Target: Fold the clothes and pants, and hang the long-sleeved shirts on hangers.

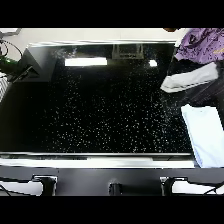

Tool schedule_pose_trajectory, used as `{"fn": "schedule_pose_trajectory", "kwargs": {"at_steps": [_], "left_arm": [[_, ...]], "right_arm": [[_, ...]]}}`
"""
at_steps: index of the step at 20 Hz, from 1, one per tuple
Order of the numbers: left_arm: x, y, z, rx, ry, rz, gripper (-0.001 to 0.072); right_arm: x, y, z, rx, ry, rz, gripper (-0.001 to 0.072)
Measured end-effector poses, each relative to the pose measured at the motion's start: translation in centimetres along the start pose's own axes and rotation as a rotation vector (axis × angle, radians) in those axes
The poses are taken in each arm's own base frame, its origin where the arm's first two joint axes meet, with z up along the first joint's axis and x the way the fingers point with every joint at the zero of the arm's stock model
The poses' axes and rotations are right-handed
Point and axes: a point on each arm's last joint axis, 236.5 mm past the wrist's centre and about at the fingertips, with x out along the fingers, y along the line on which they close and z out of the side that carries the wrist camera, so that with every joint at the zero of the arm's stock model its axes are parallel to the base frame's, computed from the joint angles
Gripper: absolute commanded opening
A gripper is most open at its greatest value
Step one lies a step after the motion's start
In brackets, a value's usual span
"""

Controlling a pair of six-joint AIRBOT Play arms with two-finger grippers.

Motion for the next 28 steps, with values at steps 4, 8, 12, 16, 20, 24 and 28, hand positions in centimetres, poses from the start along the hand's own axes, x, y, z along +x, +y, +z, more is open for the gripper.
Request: {"fn": "schedule_pose_trajectory", "kwargs": {"at_steps": [4, 8, 12, 16, 20, 24, 28], "left_arm": [[0.0, 0.1, -0.5, 0.0, 0.019, 0.004, 0.0021], [0.0, 0.2, -1.0, 0.001, 0.042, 0.008, 0.002], [-0.1, 0.2, -1.4, 0.002, 0.058, 0.011, 0.002], [-0.1, 0.3, -1.7, 0.002, 0.07, 0.013, 0.002], [-0.1, 0.3, -1.8, 0.002, 0.077, 0.015, 0.002], [-0.1, 0.3, -1.9, 0.003, 0.078, 0.015, 0.002], [-0.1, 0.4, -1.9, 0.002, 0.08, 0.015, 0.002]], "right_arm": [[-3.4, -1.5, 1.8, 0.057, -0.101, -0.109, 0.0028], [-6.3, -3.6, 2.4, 0.062, -0.157, -0.234, 0.0027], [-8.5, -7.2, 2.1, 0.046, -0.159, -0.411, 0.0029], [-11.1, -11.3, 2.0, -0.01, -0.154, -0.619, 0.0028], [-13.1, -15.5, 0.9, -0.037, -0.099, -0.811, 0.0028], [-14.4, -20.4, -1.4, -0.065, -0.008, -0.991, 0.0028], [-16.0, -25.6, -3.7, -0.11, 0.057, -1.152, 0.0028]]}}
